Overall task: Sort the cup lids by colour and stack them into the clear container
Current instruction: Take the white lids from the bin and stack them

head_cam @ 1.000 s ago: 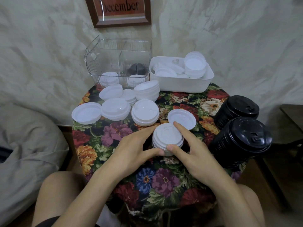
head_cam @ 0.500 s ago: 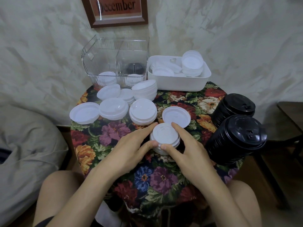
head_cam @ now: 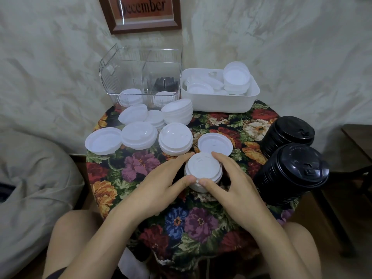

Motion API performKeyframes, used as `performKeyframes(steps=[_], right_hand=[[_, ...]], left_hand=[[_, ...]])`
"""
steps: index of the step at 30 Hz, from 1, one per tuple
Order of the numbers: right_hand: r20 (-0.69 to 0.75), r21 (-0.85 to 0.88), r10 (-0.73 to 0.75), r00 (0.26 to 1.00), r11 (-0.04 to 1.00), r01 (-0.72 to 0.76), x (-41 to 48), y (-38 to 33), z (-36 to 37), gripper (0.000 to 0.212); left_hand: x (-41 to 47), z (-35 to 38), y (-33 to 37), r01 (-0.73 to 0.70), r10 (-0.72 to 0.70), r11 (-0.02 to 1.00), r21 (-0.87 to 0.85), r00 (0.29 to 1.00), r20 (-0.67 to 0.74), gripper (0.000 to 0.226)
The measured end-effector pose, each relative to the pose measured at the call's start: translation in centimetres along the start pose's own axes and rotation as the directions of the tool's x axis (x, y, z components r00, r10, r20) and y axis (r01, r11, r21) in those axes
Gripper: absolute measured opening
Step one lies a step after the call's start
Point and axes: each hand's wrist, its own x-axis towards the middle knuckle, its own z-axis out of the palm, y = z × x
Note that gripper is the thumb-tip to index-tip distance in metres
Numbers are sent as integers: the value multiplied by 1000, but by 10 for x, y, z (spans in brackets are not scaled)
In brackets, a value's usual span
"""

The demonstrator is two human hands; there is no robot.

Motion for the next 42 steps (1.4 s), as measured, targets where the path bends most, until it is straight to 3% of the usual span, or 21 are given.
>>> performKeyframes(steps=[12, 19, 23, 28, 33, 37, 39, 42], right_hand=[[-35, -41, 68, 997, 997, -69, -1, -1, -3, 71], [-10, -78, 9, 1000, 997, -9, -5, 3, 5, 73], [-20, -3, -8, 1000, 1000, 8, -4, 5, 6, 75], [-81, -12, -43, 996, 999, 42, 0, 8, 2, 61], [-137, -44, -48, 989, 998, 42, -2, 11, 12, 65], [-91, -50, -32, 995, 998, 28, -1, 11, 12, 62], [-58, -41, -11, 998, 999, 8, 0, 8, 10, 58], [-13, -41, 9, 1000, 999, -9, 0, 2, 9, 53]], left_hand=[[2, -2, -3, 43, -43, 999, 11, 998, 43, 63], [2, -5, 1, 34, -35, 999, 18, 998, 51, 63], [1, -2, 4, 38, -38, 999, -11, 999, 6, 61], [7, 7, 15, 16, -17, 1000, -17, 998, -65, 58], [12, -11, 17, 29, -29, 1000, -8, 1000, 1, 57], [30, -48, 34, 96, -111, 991, -93, 980, -166, 22], [55, -60, 47, 51, -73, 994, -95, 965, -253, 15], [110, -65, 60, -38, 60, 997, 67, 928, -367, 18]])
